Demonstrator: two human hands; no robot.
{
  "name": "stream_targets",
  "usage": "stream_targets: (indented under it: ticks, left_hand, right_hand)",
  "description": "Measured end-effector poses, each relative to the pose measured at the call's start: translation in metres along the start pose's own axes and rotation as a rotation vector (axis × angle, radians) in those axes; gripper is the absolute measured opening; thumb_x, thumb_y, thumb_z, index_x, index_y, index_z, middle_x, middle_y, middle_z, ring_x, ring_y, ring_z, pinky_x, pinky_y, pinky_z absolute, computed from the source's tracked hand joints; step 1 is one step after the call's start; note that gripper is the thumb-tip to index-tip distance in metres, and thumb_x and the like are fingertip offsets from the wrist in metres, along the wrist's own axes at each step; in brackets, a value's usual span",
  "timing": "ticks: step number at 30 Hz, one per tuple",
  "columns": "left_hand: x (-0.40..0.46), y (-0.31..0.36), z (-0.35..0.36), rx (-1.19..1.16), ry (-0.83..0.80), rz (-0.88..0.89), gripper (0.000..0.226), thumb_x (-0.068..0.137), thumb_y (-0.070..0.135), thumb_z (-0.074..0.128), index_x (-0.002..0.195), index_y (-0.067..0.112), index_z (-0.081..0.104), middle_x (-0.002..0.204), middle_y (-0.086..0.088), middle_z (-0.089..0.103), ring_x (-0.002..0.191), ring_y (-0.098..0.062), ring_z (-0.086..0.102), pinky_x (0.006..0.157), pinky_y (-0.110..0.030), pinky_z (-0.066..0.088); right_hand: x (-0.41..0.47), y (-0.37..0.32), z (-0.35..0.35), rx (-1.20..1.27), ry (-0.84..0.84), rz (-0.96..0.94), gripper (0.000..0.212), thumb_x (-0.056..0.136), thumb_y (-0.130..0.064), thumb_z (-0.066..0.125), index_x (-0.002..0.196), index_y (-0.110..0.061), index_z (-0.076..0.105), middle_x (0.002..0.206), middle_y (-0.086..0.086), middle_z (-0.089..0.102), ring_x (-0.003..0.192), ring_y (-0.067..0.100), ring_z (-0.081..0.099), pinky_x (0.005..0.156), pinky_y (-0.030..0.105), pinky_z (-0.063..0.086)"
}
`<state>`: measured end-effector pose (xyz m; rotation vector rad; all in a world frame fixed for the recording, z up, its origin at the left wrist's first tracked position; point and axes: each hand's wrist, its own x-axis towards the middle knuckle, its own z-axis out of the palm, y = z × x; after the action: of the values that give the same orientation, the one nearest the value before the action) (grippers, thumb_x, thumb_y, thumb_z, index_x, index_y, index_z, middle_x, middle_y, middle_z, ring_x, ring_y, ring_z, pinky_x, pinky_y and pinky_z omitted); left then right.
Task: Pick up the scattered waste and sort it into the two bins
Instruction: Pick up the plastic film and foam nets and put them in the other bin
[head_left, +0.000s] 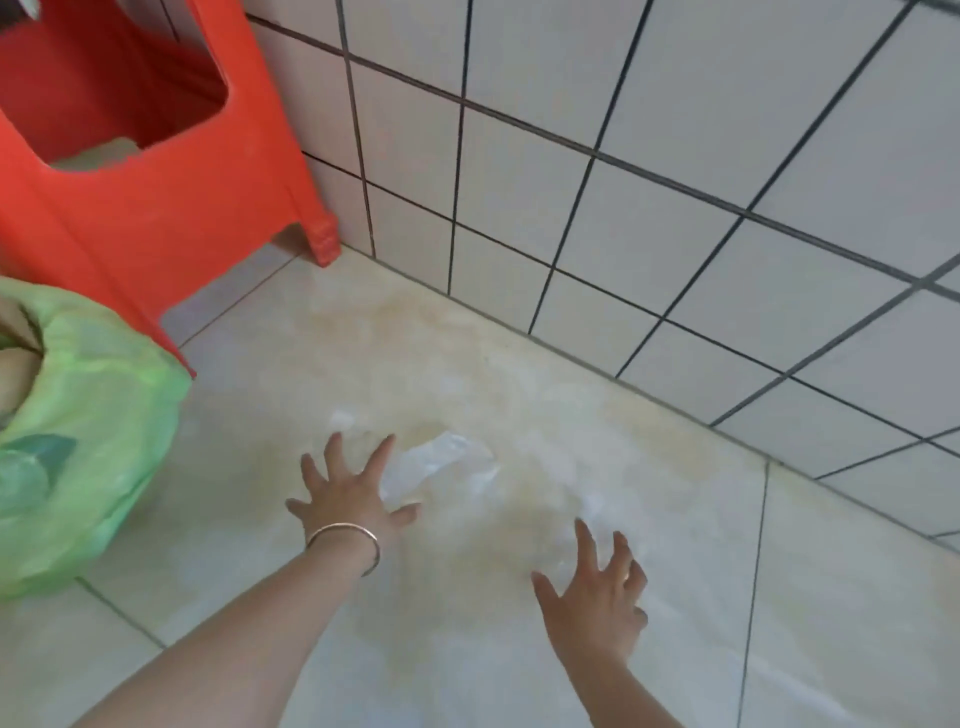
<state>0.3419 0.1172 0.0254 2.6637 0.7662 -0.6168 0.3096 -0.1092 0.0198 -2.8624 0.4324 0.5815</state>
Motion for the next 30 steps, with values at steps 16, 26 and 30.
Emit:
stream_targets:
  ticks: [16, 26, 30]
  left_hand:
    - [0.041, 0.013, 0.056, -0.076, 0.179, 0.162, 0.024, 0.084, 0.031, 0.058, 0.094, 0.01, 0.066, 0.123, -0.011, 0.049, 0.106, -0.035, 0.044, 0.088, -0.036, 0.041]
    - [-0.012, 0.0, 0.033, -0.573, 0.135, 0.194, 0.035, 0.082, 0.003, 0.048, 0.066, 0.027, 0.027, 0.087, -0.004, 0.044, 0.08, -0.028, 0.047, 0.069, -0.033, 0.037]
    - [-0.033, -0.034, -0.016, -0.787, 0.231, 0.213, 0.025, 0.079, -0.002, 0.049, 0.078, 0.021, 0.042, 0.078, 0.006, 0.047, 0.073, -0.017, 0.044, 0.058, -0.013, 0.033]
  right_hand:
    - [0.024, 0.003, 0.054, 0.338, 0.187, -0.147, 0.032, 0.068, 0.016, 0.063, 0.08, -0.013, 0.067, 0.094, 0.005, 0.056, 0.089, 0.034, 0.056, 0.061, 0.027, 0.04]
    - [-0.014, -0.102, 0.015, 0.889, 0.01, -0.224, 0.045, 0.083, 0.005, 0.049, 0.073, -0.038, 0.051, 0.092, -0.009, 0.056, 0.08, 0.002, 0.057, 0.064, 0.009, 0.041]
    - [-0.042, -0.152, -0.006, 0.951, -0.018, -0.371, 0.042, 0.084, 0.004, 0.05, 0.073, -0.036, 0.055, 0.092, -0.009, 0.057, 0.082, 0.003, 0.059, 0.069, 0.012, 0.043]
